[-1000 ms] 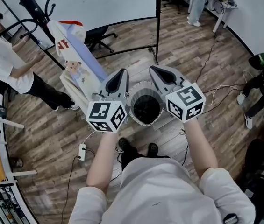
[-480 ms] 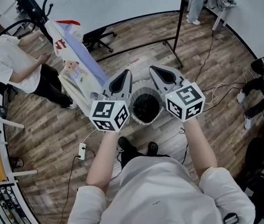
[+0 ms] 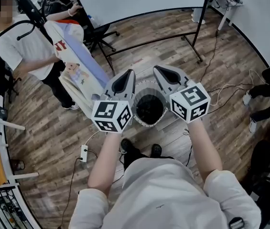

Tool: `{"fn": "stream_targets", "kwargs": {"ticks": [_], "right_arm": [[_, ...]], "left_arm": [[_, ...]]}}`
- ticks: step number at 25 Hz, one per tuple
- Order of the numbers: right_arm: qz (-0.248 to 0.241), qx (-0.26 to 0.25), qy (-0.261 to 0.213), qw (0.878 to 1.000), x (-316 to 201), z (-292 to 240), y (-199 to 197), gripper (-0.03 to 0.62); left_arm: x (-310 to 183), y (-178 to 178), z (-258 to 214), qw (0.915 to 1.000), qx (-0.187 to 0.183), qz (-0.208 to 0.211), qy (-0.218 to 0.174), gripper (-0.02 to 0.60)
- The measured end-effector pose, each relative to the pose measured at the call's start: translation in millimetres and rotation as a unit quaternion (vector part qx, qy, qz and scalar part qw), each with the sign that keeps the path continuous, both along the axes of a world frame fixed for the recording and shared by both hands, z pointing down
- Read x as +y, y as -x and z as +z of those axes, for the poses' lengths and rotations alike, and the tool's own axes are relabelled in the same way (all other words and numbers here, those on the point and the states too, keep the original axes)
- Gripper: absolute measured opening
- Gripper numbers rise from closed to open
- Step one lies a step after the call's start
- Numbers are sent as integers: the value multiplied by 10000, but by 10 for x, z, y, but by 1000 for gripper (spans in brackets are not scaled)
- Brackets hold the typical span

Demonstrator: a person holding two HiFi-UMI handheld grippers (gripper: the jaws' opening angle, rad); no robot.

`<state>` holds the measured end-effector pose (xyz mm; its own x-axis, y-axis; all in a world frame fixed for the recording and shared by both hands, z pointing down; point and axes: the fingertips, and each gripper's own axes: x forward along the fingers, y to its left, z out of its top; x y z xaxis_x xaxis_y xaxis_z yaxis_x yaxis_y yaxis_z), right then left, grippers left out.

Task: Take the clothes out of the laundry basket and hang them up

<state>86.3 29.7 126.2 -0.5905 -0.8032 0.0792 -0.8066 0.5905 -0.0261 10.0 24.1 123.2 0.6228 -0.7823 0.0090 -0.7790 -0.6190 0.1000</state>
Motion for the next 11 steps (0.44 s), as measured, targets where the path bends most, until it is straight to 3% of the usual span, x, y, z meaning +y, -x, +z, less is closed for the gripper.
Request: {"fn": "stream_targets", "kwargs": {"ticks": [11], "right_arm": [[54,-49,28,10000,-24,34,-70,6]], "left_arm": [[-5,-28,26,10000,27,41,7,25]]}}
